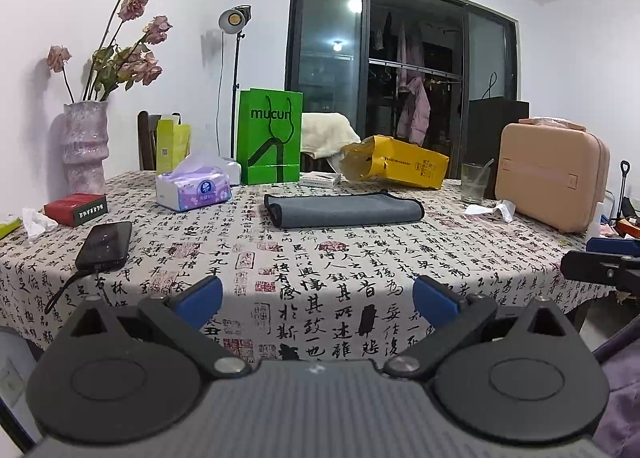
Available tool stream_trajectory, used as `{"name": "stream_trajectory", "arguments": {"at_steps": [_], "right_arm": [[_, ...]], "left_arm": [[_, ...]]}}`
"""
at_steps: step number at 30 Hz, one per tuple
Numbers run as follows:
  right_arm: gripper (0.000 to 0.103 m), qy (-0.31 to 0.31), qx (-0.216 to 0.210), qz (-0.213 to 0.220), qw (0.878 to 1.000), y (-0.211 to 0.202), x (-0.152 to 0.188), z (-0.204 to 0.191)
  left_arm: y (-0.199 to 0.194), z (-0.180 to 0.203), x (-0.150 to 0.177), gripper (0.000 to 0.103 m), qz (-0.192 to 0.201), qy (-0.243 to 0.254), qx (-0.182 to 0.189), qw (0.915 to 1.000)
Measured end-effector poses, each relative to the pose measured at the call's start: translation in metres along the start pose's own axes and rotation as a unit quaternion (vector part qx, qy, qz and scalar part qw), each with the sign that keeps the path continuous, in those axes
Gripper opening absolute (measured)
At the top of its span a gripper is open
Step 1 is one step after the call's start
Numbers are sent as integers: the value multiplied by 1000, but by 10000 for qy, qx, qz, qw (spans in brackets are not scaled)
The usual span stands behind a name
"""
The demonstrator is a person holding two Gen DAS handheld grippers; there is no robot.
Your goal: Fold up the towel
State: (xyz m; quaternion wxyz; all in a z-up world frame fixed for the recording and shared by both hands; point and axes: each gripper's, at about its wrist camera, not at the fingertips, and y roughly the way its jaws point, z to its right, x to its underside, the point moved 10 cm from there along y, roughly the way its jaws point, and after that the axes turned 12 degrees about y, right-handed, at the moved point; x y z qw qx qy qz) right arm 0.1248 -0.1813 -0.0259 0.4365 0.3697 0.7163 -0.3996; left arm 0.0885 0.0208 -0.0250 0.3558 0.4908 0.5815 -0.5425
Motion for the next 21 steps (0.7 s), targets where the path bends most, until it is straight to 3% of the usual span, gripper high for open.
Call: {"name": "stream_trajectory", "arguments": {"at_steps": [21], "right_arm": [[103, 63, -47, -31, 10000, 2, 3, 0]], "left_arm": [[1, 5, 0, 103, 14, 60, 45, 10000]]}}
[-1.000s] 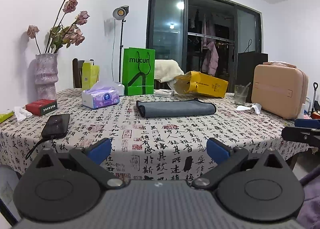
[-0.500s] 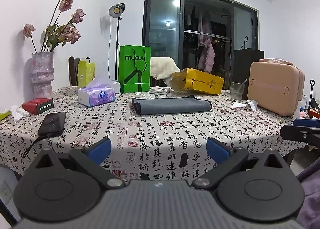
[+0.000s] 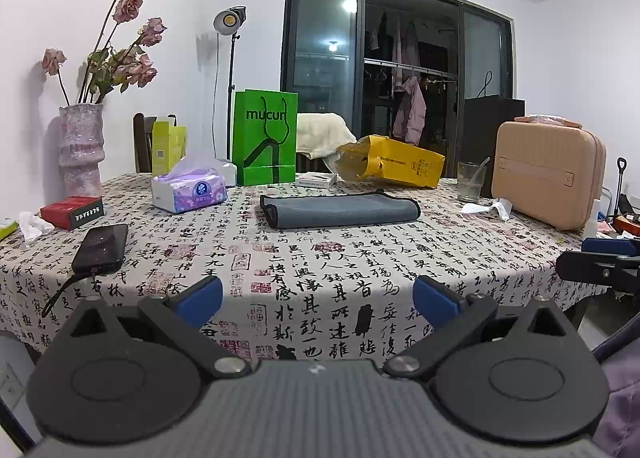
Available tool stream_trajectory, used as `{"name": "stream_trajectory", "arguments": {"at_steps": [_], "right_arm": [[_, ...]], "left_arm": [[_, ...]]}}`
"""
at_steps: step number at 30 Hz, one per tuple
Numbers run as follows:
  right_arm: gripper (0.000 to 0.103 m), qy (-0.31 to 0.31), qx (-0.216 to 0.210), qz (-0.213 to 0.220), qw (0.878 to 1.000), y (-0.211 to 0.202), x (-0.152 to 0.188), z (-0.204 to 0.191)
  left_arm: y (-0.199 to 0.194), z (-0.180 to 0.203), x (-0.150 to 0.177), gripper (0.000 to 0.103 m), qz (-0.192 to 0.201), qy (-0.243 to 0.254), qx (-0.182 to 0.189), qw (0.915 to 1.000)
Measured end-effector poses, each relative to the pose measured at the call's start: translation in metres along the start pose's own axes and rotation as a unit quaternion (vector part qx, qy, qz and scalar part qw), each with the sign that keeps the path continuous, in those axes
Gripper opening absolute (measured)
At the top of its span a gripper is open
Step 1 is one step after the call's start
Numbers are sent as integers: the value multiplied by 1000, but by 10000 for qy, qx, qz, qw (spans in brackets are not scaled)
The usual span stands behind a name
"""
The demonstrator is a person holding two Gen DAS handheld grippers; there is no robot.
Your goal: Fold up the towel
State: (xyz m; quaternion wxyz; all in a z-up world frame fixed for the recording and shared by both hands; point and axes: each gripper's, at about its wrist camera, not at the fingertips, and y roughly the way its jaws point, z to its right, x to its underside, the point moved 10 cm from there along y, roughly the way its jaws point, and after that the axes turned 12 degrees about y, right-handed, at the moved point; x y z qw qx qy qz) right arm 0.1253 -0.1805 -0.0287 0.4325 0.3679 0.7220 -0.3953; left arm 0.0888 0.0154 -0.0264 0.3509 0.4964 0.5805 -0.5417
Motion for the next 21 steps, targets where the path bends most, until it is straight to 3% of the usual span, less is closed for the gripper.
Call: {"name": "stream_trajectory", "arguments": {"at_steps": [21], "right_arm": [[103, 9, 35, 48, 10000, -1, -1, 2]], "left_arm": [[-1, 0, -2, 103, 11, 14, -14, 10000]]}}
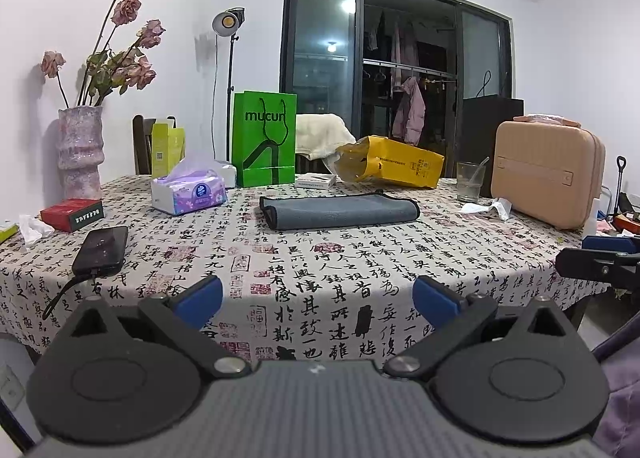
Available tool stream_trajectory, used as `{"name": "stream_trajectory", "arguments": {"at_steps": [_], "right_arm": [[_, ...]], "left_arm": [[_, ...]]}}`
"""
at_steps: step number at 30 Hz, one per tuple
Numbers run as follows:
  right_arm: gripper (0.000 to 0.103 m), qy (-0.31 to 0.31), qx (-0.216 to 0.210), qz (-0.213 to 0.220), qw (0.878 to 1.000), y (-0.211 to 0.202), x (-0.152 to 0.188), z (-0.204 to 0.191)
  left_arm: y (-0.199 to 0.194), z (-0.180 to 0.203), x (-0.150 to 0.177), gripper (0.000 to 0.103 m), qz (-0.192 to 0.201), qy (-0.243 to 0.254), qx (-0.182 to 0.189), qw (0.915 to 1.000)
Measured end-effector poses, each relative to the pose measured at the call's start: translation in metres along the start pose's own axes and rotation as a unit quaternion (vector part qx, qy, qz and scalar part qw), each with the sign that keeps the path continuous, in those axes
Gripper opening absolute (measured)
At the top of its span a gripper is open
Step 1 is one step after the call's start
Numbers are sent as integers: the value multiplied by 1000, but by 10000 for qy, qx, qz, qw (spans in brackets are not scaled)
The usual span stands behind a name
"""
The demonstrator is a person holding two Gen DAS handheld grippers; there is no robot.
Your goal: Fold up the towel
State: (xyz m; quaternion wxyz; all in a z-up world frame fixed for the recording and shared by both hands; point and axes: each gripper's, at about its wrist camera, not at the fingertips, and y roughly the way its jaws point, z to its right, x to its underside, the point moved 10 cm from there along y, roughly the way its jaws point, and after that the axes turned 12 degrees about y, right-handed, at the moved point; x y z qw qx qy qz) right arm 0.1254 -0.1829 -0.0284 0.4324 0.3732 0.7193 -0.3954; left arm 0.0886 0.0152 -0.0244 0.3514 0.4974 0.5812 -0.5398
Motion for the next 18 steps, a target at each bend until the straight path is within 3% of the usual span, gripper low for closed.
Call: {"name": "stream_trajectory", "arguments": {"at_steps": [18], "right_arm": [[103, 23, -22, -18, 10000, 1, 0, -2]], "left_arm": [[0, 0, 0, 103, -5, 1, 12, 10000]]}}
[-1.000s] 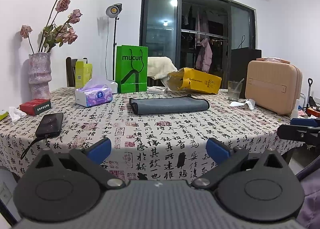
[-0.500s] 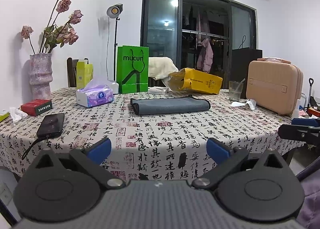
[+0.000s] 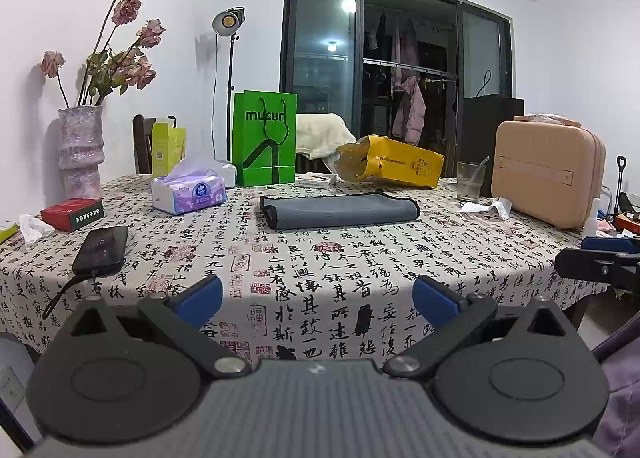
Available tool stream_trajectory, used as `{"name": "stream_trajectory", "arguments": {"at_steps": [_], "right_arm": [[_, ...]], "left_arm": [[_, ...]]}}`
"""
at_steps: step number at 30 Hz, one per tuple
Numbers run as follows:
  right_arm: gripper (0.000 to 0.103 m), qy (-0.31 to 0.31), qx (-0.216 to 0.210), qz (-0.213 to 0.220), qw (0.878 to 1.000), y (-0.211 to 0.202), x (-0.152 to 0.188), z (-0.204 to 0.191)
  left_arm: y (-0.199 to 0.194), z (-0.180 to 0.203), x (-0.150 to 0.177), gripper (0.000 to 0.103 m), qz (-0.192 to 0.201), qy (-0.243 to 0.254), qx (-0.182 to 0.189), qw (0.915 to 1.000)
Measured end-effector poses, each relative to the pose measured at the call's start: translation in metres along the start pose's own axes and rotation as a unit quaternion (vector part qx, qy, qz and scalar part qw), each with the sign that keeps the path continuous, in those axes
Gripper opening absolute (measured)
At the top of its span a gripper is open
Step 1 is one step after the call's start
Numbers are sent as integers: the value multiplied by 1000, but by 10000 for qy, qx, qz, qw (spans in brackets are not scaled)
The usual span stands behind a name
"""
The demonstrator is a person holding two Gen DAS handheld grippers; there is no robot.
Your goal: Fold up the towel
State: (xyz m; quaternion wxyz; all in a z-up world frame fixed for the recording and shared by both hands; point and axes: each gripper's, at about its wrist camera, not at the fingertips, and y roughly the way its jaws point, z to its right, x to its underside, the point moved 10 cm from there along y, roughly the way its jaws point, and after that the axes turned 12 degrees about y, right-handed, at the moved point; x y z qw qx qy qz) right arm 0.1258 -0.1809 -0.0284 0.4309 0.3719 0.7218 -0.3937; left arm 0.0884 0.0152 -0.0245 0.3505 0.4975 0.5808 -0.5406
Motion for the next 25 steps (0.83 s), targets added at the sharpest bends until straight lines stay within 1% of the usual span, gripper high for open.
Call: {"name": "stream_trajectory", "arguments": {"at_steps": [25], "right_arm": [[103, -2, -3, 2, 10000, 0, 0, 0]], "left_arm": [[-1, 0, -1, 103, 7, 3, -7, 10000]]}}
